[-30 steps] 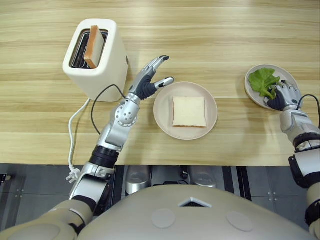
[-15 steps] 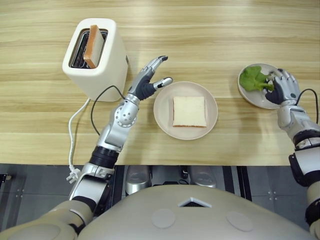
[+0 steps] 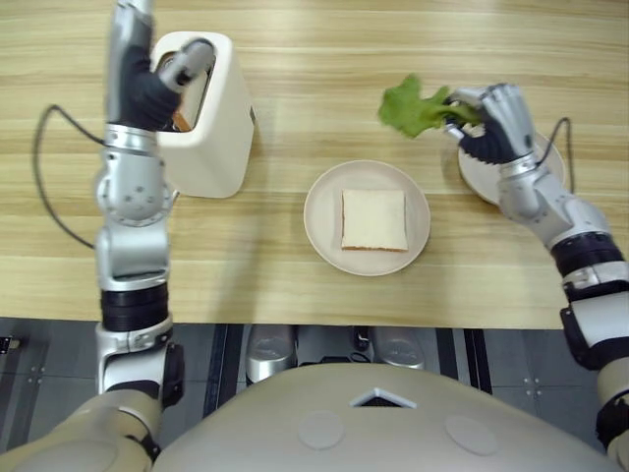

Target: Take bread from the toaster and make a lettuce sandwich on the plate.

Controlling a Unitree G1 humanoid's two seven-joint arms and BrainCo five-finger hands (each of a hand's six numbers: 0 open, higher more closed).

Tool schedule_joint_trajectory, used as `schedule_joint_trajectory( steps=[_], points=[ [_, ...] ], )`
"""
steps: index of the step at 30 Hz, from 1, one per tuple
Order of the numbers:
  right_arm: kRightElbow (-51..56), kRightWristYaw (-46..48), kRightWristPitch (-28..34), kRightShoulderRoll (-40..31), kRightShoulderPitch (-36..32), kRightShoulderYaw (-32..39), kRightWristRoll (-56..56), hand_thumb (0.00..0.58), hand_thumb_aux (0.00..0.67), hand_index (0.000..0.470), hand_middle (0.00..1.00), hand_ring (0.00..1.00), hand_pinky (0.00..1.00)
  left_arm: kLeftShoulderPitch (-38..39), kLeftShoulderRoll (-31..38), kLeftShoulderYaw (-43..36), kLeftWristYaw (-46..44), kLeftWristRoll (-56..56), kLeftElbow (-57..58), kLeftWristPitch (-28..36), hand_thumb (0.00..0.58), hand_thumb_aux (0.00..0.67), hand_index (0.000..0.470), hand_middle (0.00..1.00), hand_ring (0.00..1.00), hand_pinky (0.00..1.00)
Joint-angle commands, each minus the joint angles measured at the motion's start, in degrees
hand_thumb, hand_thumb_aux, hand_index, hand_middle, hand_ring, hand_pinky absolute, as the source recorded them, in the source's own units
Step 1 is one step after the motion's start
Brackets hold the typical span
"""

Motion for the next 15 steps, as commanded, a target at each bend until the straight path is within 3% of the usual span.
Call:
schedule_joint_trajectory(
  steps=[1,6,15],
  points=[
    [-5.32,6.73,-1.74,2.78,2.26,2.95,-0.74,0.580,0.670,0.460,1.00,1.00,1.00,0.93,5.51,3.85,1.39,6.63,1.65,2.12,0.000,0.000,0.000,0.00,0.00,0.00],
    [-6.80,10.42,-3.57,3.23,4.05,5.49,-4.21,0.580,0.670,0.460,1.00,1.00,1.00,1.50,13.10,2.46,3.72,16.92,13.86,7.01,0.000,0.000,0.000,0.00,0.00,0.00],
    [-7.05,12.67,-6.81,-2.48,7.02,5.28,-7.77,0.580,0.670,0.460,1.00,1.00,1.00,2.38,12.49,-2.76,4.28,17.52,19.89,7.49,0.000,0.000,0.000,0.00,0.00,0.00]
  ],
)
